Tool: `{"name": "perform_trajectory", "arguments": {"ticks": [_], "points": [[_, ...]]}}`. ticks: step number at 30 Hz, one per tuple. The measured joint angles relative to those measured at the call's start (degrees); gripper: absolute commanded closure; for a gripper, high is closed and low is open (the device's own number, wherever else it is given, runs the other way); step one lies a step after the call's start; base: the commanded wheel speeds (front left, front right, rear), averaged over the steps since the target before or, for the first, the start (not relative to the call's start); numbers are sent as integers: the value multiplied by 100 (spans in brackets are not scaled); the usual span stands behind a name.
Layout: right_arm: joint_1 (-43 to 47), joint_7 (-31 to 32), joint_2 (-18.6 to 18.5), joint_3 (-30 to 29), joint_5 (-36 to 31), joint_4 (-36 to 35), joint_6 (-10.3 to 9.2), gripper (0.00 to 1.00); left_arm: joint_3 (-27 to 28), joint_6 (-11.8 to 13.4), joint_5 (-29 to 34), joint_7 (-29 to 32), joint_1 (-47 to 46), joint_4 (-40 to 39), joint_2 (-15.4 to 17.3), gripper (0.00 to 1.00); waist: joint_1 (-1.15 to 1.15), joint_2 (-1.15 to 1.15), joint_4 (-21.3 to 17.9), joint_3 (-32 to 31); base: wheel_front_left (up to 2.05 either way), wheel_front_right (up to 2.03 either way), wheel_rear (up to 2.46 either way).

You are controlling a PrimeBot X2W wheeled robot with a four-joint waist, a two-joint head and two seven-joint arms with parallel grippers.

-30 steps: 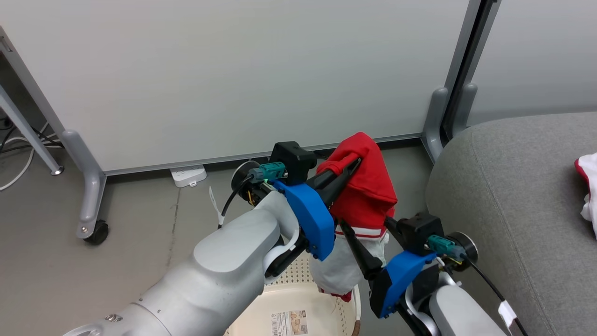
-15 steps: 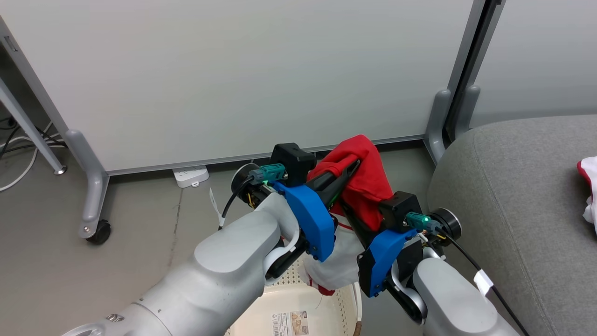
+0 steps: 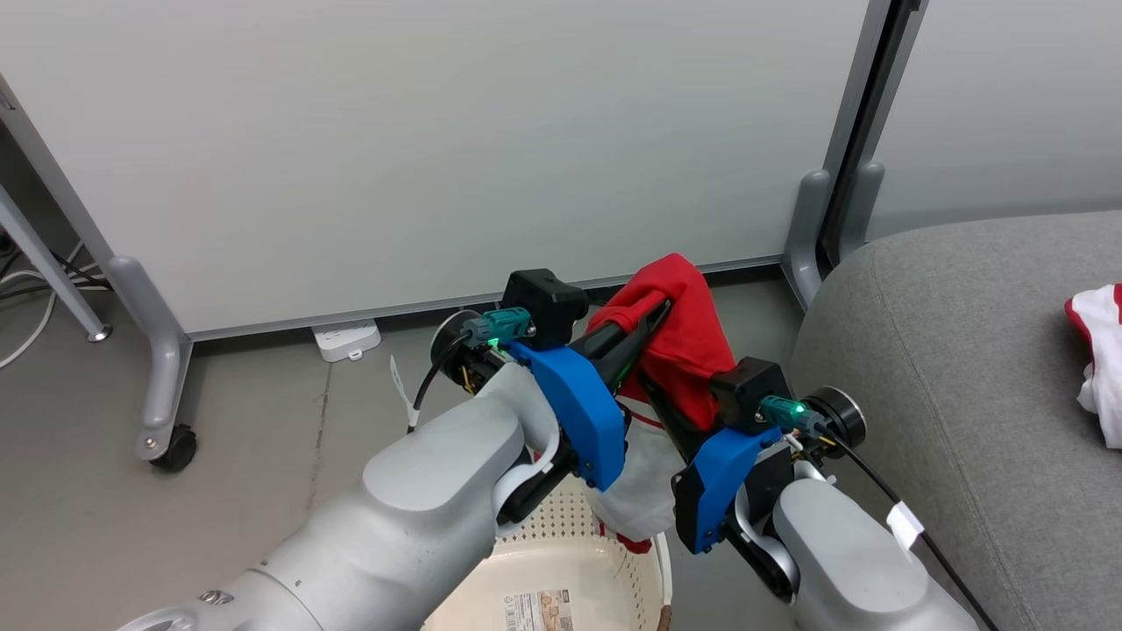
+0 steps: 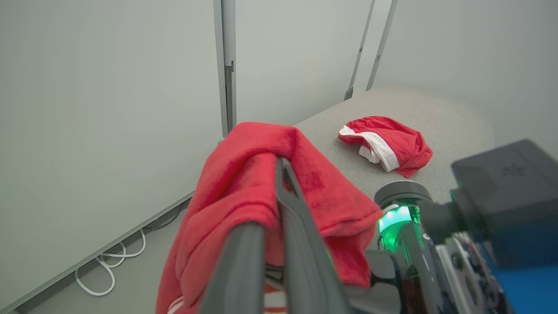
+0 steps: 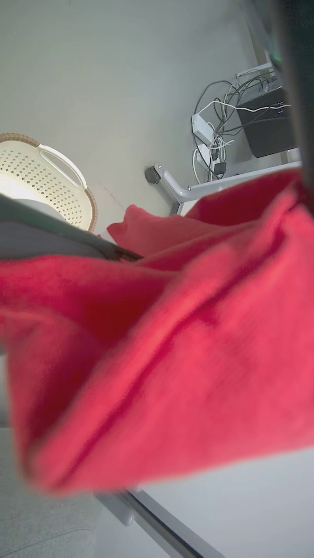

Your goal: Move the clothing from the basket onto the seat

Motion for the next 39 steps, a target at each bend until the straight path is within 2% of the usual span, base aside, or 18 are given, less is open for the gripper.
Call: {"name": "perform_trajectory", "arguments": {"ticks": [8, 9, 10, 11, 15, 18, 22, 30, 34, 39], "points": [[-55, -43, 4, 87, 79, 113, 0, 100, -16, -19, -86, -2, 1, 44, 0, 100, 0, 0, -37, -26, 0, 0, 0], [-55, -43, 4, 87, 79, 113, 0, 100, -16, -19, -86, -2, 1, 44, 0, 84, 0, 0, -37, -26, 0, 0, 0], [-63, -46, 7, 96, 93, 115, 0, 100, -18, -23, -91, -26, 1, 43, 0, 20, 0, 0, -44, -24, 0, 0, 0], [-69, -52, 9, 103, 101, 118, 0, 100, -18, -37, -92, -41, 3, 32, 2, 0, 0, 0, -53, -23, 0, 0, 0], [-71, -110, 8, 67, 151, 145, 0, 100, 88, -68, -119, -144, 110, -20, -2, 0, 0, 0, -79, -24, 0, 0, 0], [-71, -126, -46, 18, 157, 162, 0, 100, 271, -92, 108, -153, 305, -122, 25, 0, 0, 0, -70, -15, 0, 0, 0], [-68, -153, -113, -89, 155, 160, 0, 100, 905, -91, 801, -171, 720, -719, 276, 0, 0, 0, -54, 9, 0, 0, 0], [73, -172, -220, -365, 45, 108, 0, 100, 2225, -18, 2042, -175, 2359, -1850, 866, 0, 0, 0, -30, 38, 0, 0, 0], [152, -125, -263, -463, -9, 18, 0, 100, 2974, 42, 2551, -176, 3183, -2408, 950, 0, -1, 0, -20, 43, 0, 0, 0], [273, -69, -318, -592, -65, -114, 0, 100, 3659, 25, 3050, -175, 4041, -2655, 949, 0, 0, 0, 16, 55, 0, 0, 0]]}}
